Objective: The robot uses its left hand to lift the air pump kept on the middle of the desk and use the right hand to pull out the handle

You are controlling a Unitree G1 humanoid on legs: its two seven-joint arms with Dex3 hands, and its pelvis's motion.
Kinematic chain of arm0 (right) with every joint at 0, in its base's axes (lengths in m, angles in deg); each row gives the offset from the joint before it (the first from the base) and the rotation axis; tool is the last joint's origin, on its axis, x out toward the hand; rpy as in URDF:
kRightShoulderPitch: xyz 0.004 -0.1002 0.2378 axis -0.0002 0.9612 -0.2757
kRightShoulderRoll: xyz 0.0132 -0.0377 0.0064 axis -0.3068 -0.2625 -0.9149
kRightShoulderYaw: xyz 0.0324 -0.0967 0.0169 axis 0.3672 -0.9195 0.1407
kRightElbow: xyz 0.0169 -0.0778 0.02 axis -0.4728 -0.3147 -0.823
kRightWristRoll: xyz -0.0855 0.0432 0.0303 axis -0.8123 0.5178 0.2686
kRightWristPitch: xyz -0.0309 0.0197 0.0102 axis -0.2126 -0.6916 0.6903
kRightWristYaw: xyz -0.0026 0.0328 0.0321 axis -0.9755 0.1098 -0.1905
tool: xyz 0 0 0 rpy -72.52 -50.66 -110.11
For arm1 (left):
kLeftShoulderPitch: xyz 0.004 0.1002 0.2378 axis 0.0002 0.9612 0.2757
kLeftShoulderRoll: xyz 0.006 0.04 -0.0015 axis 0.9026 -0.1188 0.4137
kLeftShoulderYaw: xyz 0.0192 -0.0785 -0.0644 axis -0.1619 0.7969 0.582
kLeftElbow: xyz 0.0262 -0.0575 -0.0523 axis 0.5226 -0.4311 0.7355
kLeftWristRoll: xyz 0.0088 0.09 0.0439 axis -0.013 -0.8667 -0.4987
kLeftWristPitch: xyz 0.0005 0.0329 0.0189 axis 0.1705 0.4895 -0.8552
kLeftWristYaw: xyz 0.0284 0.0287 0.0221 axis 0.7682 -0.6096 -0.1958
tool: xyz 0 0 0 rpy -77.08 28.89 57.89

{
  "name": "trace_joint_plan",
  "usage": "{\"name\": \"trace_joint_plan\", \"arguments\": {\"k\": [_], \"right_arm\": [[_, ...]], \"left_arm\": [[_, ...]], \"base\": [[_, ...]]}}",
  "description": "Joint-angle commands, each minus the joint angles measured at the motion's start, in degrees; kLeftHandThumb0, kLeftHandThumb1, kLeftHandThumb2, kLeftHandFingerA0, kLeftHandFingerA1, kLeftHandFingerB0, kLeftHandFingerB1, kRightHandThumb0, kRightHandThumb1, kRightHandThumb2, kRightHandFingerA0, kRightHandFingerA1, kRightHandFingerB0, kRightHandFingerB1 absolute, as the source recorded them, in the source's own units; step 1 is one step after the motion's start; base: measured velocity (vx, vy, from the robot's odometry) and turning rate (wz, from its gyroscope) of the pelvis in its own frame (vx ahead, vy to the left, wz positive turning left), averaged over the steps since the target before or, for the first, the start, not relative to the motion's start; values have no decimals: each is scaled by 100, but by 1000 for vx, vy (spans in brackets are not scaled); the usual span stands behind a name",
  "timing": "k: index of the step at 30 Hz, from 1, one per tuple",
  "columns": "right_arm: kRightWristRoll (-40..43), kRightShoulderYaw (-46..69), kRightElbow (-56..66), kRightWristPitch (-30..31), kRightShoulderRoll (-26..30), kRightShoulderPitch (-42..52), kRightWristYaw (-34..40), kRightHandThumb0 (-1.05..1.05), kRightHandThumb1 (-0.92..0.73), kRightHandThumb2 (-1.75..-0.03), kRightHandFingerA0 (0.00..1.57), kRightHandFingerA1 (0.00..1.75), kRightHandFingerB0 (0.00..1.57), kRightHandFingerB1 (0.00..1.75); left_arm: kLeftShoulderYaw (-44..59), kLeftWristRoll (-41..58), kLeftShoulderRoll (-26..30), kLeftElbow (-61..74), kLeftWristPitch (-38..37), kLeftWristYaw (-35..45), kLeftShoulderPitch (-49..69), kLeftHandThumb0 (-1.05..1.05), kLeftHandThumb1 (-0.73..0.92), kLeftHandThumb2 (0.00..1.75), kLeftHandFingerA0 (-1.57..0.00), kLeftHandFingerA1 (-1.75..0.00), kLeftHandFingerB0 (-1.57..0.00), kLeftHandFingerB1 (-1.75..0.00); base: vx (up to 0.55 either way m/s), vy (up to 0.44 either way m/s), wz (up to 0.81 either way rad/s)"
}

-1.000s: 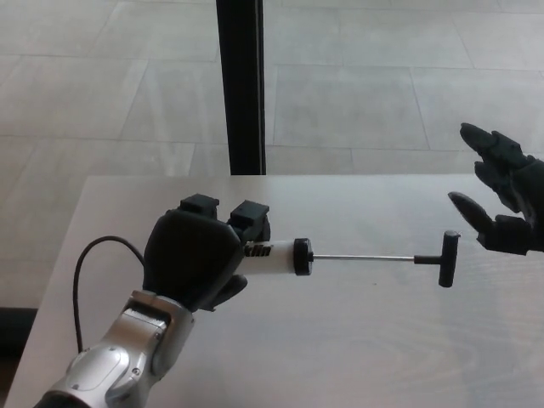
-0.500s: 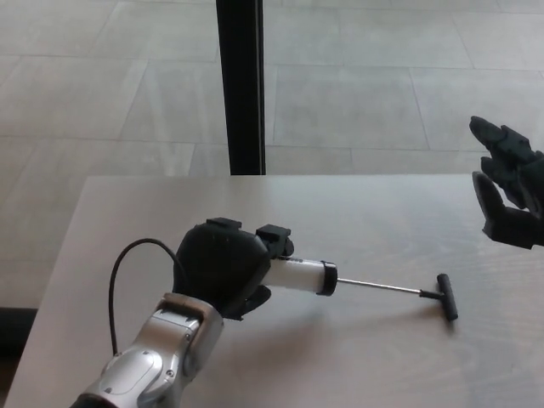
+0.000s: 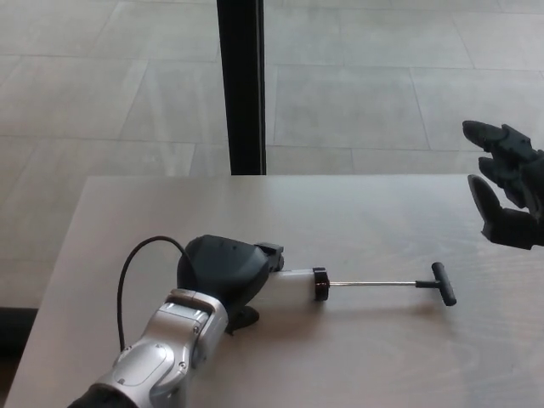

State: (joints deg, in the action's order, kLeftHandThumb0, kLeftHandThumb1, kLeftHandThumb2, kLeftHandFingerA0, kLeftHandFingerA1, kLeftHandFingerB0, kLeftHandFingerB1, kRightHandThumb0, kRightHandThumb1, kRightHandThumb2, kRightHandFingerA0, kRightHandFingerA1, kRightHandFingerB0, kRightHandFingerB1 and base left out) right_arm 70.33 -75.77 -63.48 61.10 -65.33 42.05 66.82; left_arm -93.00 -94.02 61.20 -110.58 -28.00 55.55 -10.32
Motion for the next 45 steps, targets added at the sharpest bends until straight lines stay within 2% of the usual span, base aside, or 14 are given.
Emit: {"name": "trace_joint_plan", "arguments": {"k": [1, 4, 6, 7, 9, 10, 12, 24, 31, 32, 42, 43, 44, 45], "right_arm": [[403, 599, -97, 437, -171, -274, 594, -79, -68, -107, 0, 30, 9, 38], [390, 613, -80, 449, -164, -265, 588, -85, -72, -107, 0, 26, 2, 33], [416, 641, -110, 379, -138, -244, 541, -84, -71, -109, 1, 32, 9, 38], [402, 650, -118, 378, -125, -252, 544, -81, -89, -67, 1, 40, 10, 34], [400, 673, -119, 379, -110, -257, 531, -81, -89, -67, 1, 40, 10, 34], [437, 730, -163, 395, -36, -272, 463, -91, -75, -112, 3, 27, 6, 30], [442, 773, -162, 430, 17, -284, 428, -88, -76, -112, 3, 28, 7, 28], [789, 1527, -511, 290, 996, -92, -143, -105, -81, -120, 0, 7, 0, 0], [1090, 2506, -1587, 49, 2184, -34, -315, -105, -79, -116, 0, 7, 0, 0], [1075, 2773, -1944, 42, 2609, 2, -199, -105, -80, -116, 0, 7, 0, 2], [1592, 4638, -3845, -382, 4138, 1280, 620, -105, -74, -116, 0, 16, 9, 11], [1667, 4810, -3896, -448, 4150, 1475, 633, -93, -86, -70, 0, 9, 0, 27], [1733, 4947, -3954, -528, 4159, 1640, 643, -97, -76, -113, 0, 19, 8, 10], [1797, 5257, -4019, -621, 4135, 2100, 825, -93, -75, -114, 0, 29, 8, 14]], "left_arm": [[-269, -169, 359, -186, 1435, 3207, -434, -46, 52, 56, -49, -80, -56, -54], [-309, -325, 485, 125, 1372, 3066, -315, -61, 39, 78, -28, -70, -18, -49], [117, 209, 599, 404, 1118, 2838, -213, -75, 43, 84, 0, -25, -10, -17], [497, 735, 705, 598, 829, 2817, -169, -81, 46, 83, 0, -12, -1, -4], [790, 1107, 737, 709, 663, 2821, -135, -81, 46, 83, 0, -12, -1, -4], [2153, 2879, 697, 776, -210, 2643, 8, -88, 52, 88, 0, -10, 0, 0], [2635, 3309, 642, 925, -98, 2758, -60, -85, 64, 62, 0, 0, 0, -1], [5585, 5382, 1531, 1172, 211, 3367, -531, -102, 68, 66, 0, 0, 0, 0], [7278, 5899, 2125, 1326, 709, 3399, 390, -99, 80, 64, 0, 0, 0, 0], [7748, 5773, 2269, 1318, 986, 3217, 805, -105, 76, 112, 0, -12, 0, 0], [10193, 6211, 2498, 56, 870, 2623, 3095, -79, 71, 104, 0, -23, -2, -19], [10323, 6274, 2451, -11, 774, 2594, 3278, -80, 71, 105, 0, -24, -2, -20], [10443, 6347, 2421, -114, 711, 2532, 3394, -79, 69, 104, -2, -29, -5, -23], [10884, 6629, 2277, -399, 640, 2044, 3491, -72, 65, 96, -4, -42, -7, -32]], "base": [[0, 0, 0], [0, 0, 0], [0, 0, 0], [0, 0, 0], [0, 0, 0], [0, 0, 0], [0, 0, 0], [0, 0, 0], [0, 0, 0], [0, 0, 0], [0, 0, 0], [0, 0, 0], [0, 0, 0], [0, 0, 0]]}}
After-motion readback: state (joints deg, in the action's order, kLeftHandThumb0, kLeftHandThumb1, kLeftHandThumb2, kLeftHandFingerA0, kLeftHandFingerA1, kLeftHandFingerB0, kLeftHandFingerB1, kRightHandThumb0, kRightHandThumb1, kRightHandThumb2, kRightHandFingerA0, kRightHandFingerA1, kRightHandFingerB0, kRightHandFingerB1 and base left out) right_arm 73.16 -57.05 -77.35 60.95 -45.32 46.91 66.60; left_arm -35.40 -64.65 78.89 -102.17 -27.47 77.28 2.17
